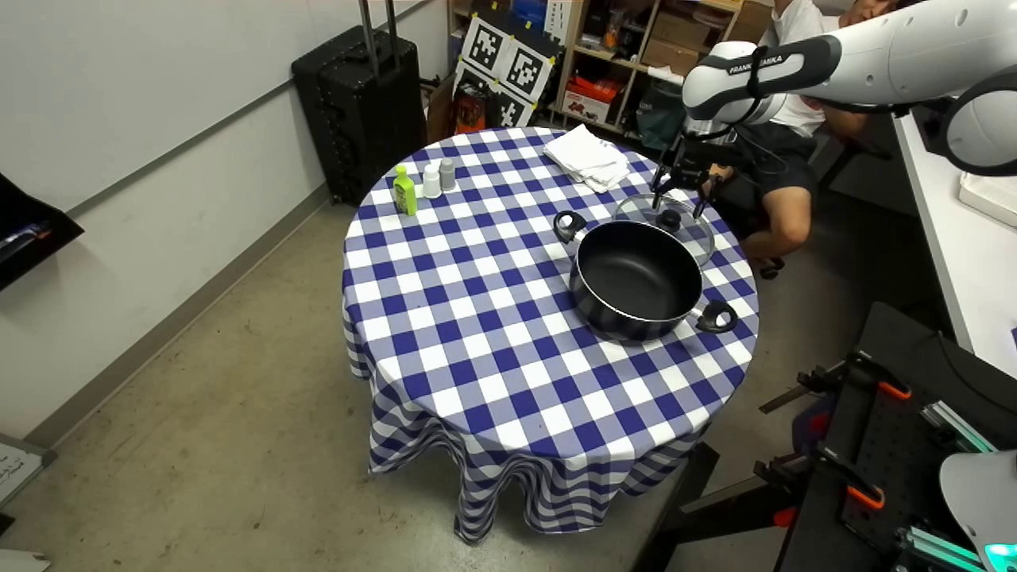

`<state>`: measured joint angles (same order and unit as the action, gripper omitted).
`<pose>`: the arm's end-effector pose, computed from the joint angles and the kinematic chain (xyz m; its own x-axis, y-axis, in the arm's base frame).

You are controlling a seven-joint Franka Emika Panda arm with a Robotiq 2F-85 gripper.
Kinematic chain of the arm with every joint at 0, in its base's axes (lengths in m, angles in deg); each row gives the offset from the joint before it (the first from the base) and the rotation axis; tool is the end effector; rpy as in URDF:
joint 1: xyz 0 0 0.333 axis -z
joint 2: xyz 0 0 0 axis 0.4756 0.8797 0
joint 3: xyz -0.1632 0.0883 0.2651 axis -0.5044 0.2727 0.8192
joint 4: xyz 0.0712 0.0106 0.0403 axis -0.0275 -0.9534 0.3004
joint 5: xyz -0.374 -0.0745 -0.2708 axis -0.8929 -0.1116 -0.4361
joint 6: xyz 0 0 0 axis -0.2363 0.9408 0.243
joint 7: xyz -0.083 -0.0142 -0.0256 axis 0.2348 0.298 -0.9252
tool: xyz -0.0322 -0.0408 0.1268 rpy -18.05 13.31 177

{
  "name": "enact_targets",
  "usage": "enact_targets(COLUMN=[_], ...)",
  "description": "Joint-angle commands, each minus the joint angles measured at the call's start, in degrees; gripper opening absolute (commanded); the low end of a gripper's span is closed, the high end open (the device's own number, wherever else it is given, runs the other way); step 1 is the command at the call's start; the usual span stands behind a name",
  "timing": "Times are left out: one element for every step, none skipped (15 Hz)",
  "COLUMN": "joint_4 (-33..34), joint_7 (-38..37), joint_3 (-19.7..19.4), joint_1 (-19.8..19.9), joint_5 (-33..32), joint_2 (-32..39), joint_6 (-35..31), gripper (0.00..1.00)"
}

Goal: Put the lid on the pot

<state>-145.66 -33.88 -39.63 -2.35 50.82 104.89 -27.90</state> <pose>0.6740 -0.3917 -0.0144 0.4773 -0.8067 -0.3484 -0.8507 -0.5235 0.0468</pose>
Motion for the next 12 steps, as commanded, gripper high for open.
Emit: enact_targets(joint_4=[5.2, 5.8, 6.3, 6.8, 7.4, 8.0, 8.6, 9.2, 9.8, 10.4, 11.0, 11.6], joint_7=[0.3, 0.3, 0.2, 0.2, 0.2, 0.2, 0.3, 0.2, 0.2, 0.2, 0.2, 0.2], joint_3=[0.1, 0.1, 0.1, 0.2, 0.2, 0.3, 0.4, 0.4, 0.5, 0.6, 0.6, 0.7], joint_1=[0.6, 0.6, 0.6, 0.6, 0.7, 0.8, 0.8, 0.9, 0.9, 0.9, 0.9, 1.0], joint_5=[0.4, 0.3, 0.3, 0.2, 0.2, 0.2, 0.2, 0.2, 0.2, 0.2, 0.2, 0.2], joint_2=[2.5, 2.8, 3.2, 3.5, 3.8, 4.2, 4.6, 5.1, 5.5, 5.9, 6.4, 6.8], joint_6=[3.4, 3.9, 4.4, 4.9, 5.4, 5.9, 6.4, 6.9, 7.3, 7.6, 7.9, 8.3], gripper=[1.00, 1.00, 1.00, 1.00, 1.00, 1.00, 1.00, 0.75, 0.74, 0.67, 0.60, 0.53])
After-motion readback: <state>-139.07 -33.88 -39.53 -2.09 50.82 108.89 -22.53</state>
